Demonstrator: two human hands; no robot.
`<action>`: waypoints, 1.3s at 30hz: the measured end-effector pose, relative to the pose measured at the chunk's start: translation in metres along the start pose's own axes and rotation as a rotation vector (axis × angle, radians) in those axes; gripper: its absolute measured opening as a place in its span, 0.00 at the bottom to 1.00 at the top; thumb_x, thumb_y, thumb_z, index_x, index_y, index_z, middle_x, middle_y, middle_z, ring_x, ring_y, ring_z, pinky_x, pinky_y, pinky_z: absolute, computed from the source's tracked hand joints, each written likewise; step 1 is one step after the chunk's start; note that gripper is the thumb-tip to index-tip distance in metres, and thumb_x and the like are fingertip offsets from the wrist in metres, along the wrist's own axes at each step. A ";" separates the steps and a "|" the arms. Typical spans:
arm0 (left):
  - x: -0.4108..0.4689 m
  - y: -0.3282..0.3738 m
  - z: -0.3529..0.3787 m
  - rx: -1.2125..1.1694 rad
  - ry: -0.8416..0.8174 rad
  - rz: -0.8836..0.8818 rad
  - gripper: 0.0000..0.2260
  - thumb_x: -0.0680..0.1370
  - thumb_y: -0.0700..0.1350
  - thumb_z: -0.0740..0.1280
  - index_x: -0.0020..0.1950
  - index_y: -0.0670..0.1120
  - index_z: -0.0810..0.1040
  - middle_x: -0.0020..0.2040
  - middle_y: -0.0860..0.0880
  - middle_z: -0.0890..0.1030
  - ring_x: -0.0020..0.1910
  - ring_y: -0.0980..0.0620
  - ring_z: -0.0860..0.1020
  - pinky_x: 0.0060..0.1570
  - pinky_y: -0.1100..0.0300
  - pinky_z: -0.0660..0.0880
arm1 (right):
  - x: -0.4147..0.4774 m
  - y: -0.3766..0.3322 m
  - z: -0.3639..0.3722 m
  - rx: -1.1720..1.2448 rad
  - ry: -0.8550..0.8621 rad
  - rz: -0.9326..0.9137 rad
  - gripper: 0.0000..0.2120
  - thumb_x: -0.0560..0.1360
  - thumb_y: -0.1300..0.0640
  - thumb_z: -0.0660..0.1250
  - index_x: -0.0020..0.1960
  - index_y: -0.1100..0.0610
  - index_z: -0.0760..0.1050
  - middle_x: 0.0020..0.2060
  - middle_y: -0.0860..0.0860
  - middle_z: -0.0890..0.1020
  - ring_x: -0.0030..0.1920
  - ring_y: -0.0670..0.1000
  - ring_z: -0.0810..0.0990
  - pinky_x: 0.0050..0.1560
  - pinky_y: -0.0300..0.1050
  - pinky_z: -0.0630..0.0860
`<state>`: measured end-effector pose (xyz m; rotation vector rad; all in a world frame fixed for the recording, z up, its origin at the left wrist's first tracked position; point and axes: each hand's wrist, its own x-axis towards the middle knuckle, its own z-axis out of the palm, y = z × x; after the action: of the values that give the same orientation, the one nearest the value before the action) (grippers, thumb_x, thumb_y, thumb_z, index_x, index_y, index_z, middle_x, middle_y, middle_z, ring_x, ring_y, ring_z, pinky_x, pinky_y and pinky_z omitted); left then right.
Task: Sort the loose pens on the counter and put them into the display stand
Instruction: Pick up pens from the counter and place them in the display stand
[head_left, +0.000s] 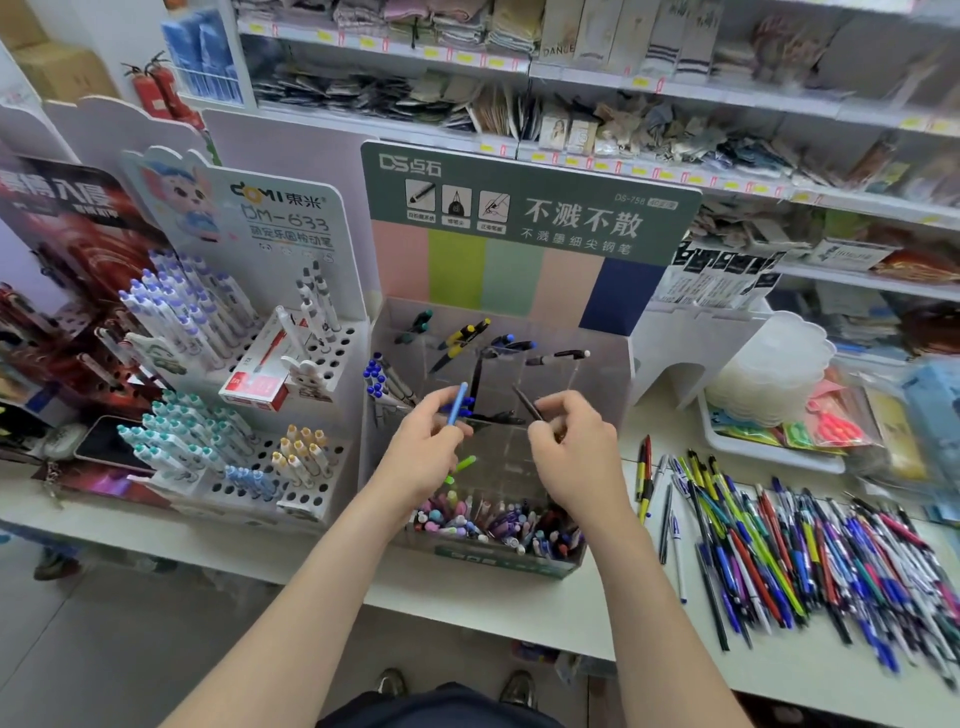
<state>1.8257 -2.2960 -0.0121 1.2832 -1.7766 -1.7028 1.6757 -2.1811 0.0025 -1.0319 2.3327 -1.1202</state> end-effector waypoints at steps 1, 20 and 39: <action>0.000 0.001 0.001 -0.005 -0.024 -0.003 0.23 0.85 0.39 0.61 0.78 0.56 0.69 0.55 0.48 0.85 0.35 0.50 0.75 0.36 0.59 0.74 | 0.001 0.000 0.000 -0.033 -0.015 0.004 0.11 0.81 0.59 0.63 0.60 0.48 0.78 0.37 0.43 0.82 0.35 0.41 0.78 0.36 0.39 0.72; 0.020 0.010 0.007 0.095 -0.054 -0.034 0.24 0.81 0.37 0.63 0.76 0.54 0.71 0.44 0.47 0.88 0.26 0.55 0.69 0.36 0.49 0.77 | 0.009 0.008 0.024 0.176 0.170 -0.286 0.07 0.84 0.61 0.66 0.60 0.53 0.74 0.48 0.46 0.84 0.47 0.44 0.83 0.47 0.38 0.77; 0.010 -0.014 -0.006 -0.134 0.119 -0.024 0.16 0.82 0.35 0.57 0.68 0.49 0.69 0.51 0.43 0.83 0.33 0.51 0.76 0.33 0.56 0.73 | 0.012 0.004 0.033 0.051 -0.189 -0.295 0.25 0.77 0.54 0.77 0.73 0.49 0.77 0.60 0.44 0.83 0.48 0.42 0.84 0.53 0.40 0.83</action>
<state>1.8301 -2.3058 -0.0266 1.3231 -1.5592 -1.6899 1.6852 -2.2057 -0.0212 -1.4307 2.0404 -1.1220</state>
